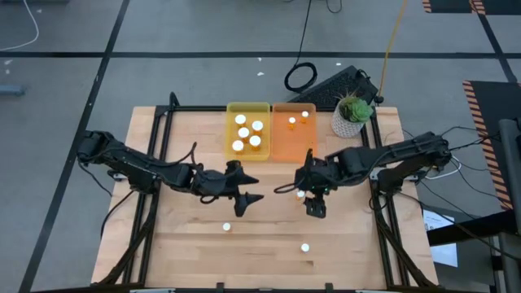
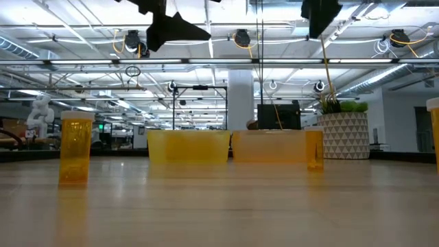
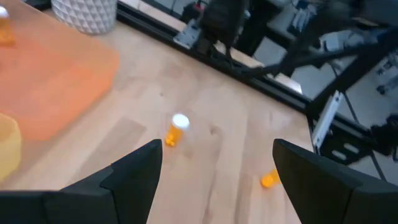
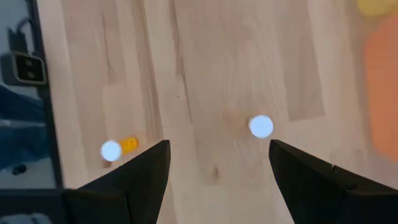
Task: Pick and place medicine bottles into bin by pill shape (circle, oval)
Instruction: Put the small orange tablet bottle into the orange bin
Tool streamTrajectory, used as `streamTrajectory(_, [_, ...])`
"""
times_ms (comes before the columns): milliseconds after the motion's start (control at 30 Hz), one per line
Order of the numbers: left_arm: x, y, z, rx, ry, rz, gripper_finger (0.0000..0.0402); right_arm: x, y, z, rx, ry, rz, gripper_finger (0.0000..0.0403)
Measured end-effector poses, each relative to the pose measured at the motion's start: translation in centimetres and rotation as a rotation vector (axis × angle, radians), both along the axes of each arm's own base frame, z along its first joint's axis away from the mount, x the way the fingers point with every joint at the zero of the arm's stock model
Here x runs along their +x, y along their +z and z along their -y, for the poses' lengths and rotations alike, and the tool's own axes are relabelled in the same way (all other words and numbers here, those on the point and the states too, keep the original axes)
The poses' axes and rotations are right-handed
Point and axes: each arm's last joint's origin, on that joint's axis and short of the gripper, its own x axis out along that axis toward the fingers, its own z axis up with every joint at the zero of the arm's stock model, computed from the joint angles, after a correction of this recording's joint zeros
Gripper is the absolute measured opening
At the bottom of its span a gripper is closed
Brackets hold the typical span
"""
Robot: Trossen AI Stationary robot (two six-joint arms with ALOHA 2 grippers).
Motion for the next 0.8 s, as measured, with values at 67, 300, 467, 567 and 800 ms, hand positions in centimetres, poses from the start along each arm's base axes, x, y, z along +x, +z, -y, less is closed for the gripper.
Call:
streamTrajectory(67, [-0.2, -0.1, 0.7, 0.000, -0.020, -0.011, 0.0310, 0.2, -1.2, -0.2, -0.009, 0.042, 0.005, 0.0267])
streamTrajectory(300, [-1.0, -0.5, 2.6, -0.005, -0.018, -0.045, 0.0310, 0.1, -5.1, -0.3, -0.040, 0.119, -0.016, 0.0267])
streamTrajectory(467, [-1.4, -0.5, 3.4, -0.002, -0.002, -0.042, 0.0310, 0.2, -7.1, 0.0, -0.065, 0.187, 0.006, 0.0267])
streamTrajectory(567, [-1.5, -0.6, 3.6, -0.003, 0.011, -0.052, 0.0310, 0.3, -8.3, 0.6, -0.075, 0.188, 0.020, 0.0267])
streamTrajectory(800, [-1.6, -0.6, 3.6, -0.010, 0.014, -0.054, 0.0310, 0.2, -10.8, 2.4, -0.070, 0.195, 0.033, 0.0267])
